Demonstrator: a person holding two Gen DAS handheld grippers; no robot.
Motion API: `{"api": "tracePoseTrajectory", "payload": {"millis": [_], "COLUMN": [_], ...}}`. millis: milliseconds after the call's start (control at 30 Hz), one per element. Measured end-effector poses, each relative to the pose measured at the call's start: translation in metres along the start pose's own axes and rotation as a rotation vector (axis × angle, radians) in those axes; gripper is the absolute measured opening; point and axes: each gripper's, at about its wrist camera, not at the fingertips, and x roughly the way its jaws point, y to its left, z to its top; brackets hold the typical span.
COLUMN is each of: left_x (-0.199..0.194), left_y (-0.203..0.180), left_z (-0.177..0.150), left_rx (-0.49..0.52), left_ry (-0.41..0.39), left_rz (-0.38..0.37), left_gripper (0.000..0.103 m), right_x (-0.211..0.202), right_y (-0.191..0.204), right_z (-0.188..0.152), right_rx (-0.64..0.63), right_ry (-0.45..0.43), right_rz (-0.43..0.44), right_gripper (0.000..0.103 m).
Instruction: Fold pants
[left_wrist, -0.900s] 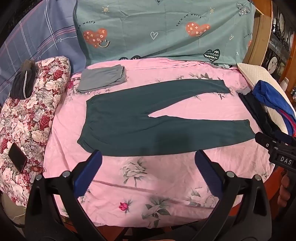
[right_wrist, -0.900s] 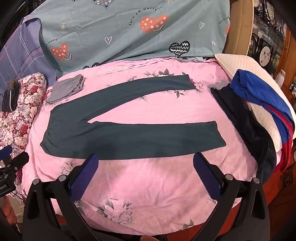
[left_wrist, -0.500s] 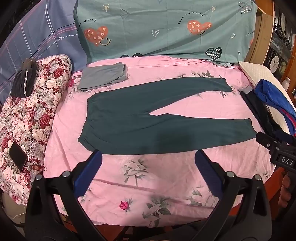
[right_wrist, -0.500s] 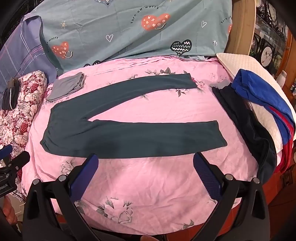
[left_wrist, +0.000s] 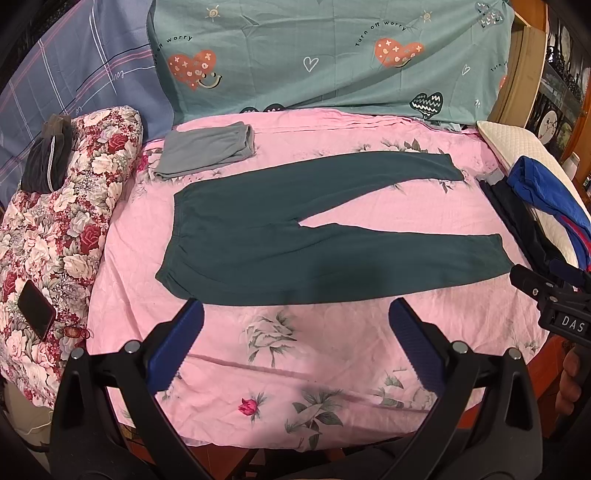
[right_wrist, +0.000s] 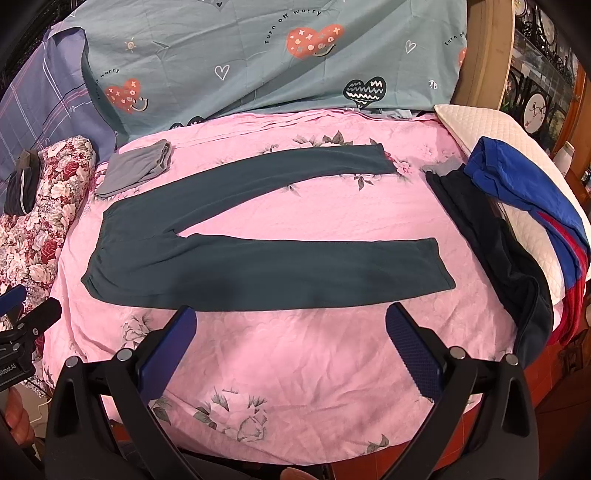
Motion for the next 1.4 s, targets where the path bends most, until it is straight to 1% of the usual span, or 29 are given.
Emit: {"api": "tracePoseTrajectory", "payload": {"millis": [333, 867, 1400], "left_x": [-0.001, -0.005, 0.004], "left_y": [-0.001, -0.005, -0.001], "left_z": [-0.005, 0.0, 0.005], "left_rx": [0.002, 0.008, -0.004], "left_ry": [0.0, 0.005, 0.02], "left_rz": [-0.005, -0.008, -0.014], "left_gripper": [0.101, 0.101, 0.101], "right_x": [-0.002, -0.004, 0.005], "right_y": [0.0, 0.0, 0.005], "right_z": [-0.003, -0.005, 0.0], "right_rx": [0.002, 0.005, -0.01], "right_ry": [0.003, 0.005, 0.025], "right_rz": [-0.003, -0.007, -0.009], "right_gripper": [0.102, 0.102, 0.102]}}
